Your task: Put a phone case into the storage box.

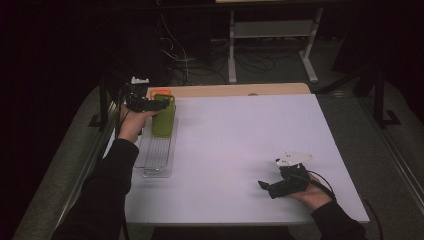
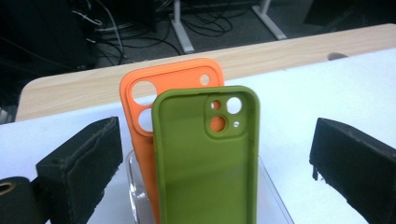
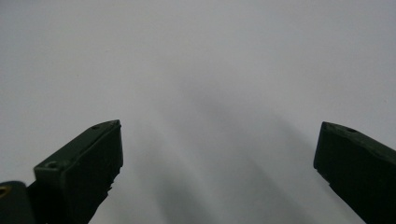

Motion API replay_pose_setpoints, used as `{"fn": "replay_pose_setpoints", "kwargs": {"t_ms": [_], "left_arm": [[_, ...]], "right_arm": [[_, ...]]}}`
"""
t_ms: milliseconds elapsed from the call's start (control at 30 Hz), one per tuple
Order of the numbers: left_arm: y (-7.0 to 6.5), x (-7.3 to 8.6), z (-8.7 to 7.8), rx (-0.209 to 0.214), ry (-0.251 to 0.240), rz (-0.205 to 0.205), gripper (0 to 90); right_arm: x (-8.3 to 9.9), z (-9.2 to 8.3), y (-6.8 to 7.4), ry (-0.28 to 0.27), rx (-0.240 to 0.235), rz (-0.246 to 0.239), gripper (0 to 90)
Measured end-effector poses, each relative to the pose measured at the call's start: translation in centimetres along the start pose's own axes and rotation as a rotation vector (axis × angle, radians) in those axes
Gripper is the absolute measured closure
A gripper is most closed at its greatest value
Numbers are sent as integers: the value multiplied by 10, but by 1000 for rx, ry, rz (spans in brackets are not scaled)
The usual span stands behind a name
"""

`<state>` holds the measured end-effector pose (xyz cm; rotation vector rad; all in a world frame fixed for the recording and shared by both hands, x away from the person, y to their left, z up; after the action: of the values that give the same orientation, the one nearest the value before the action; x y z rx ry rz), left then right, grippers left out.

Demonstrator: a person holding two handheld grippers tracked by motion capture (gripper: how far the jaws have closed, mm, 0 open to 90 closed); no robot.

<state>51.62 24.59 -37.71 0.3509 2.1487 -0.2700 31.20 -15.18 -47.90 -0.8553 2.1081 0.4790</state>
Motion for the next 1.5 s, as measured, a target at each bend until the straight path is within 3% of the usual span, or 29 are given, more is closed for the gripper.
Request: {"fn": "replay_pose_setpoints", "kwargs": {"t_ms": [433, 800, 1233, 1500], "left_arm": [[-32, 7, -32, 194, 41, 107, 20], [-61, 23, -65, 319, 48, 199, 20], [-83, 58, -89, 406, 26, 263, 21], [-87, 82, -96, 413, 18, 314, 21]], "right_arm": [[0, 0, 1, 1, -1, 0, 5], [-2, -2, 1, -4, -7, 9, 5], [-6, -7, 1, -11, -18, -2, 5], [-11, -12, 3, -17, -31, -12, 5]]}}
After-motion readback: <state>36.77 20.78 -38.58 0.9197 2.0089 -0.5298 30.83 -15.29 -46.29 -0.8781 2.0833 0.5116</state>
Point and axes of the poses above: each handheld gripper's, and its own axes: z roughly forward along the jaws, x roughly out of its underside, y roughly to its left, the point moved 6 cm from there along z, roughly forward along the jaws, and after that the axes turned 3 degrees about -y, right-handed, at the moved point
